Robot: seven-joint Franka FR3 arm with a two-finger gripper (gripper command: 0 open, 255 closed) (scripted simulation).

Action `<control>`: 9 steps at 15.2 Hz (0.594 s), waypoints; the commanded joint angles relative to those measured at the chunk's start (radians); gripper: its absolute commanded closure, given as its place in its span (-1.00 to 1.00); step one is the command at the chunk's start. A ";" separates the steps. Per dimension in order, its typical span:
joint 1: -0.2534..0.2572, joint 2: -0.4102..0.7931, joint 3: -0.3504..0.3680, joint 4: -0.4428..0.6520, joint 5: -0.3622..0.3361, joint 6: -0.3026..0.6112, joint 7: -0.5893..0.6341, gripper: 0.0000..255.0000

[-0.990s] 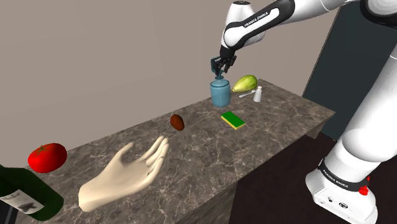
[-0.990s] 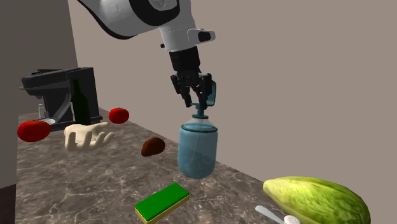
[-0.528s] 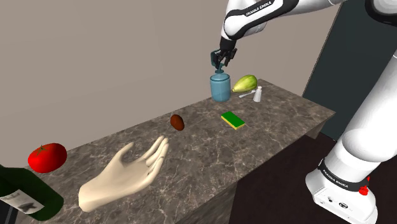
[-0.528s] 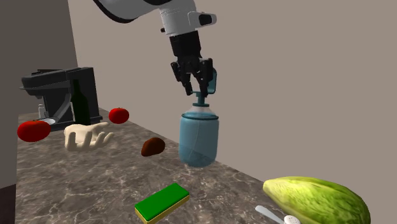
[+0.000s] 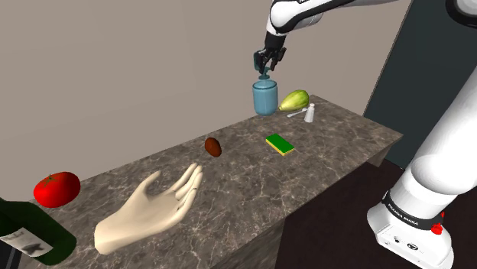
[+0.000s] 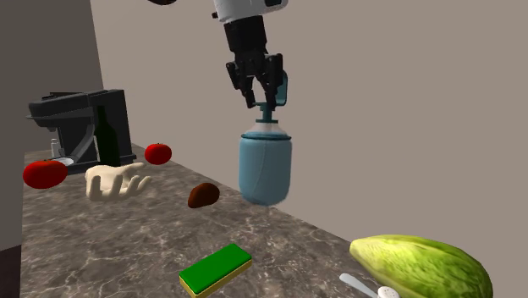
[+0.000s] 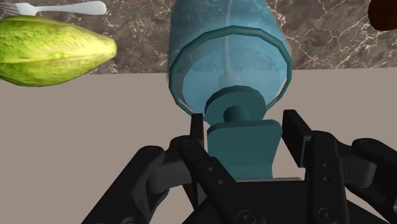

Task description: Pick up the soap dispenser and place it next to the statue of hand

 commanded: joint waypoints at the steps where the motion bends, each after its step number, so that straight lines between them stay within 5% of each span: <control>1: 0.000 -0.006 0.000 0.020 0.001 -0.024 -0.002 1.00; 9: 0.000 -0.011 0.000 0.121 0.003 -0.131 -0.005 1.00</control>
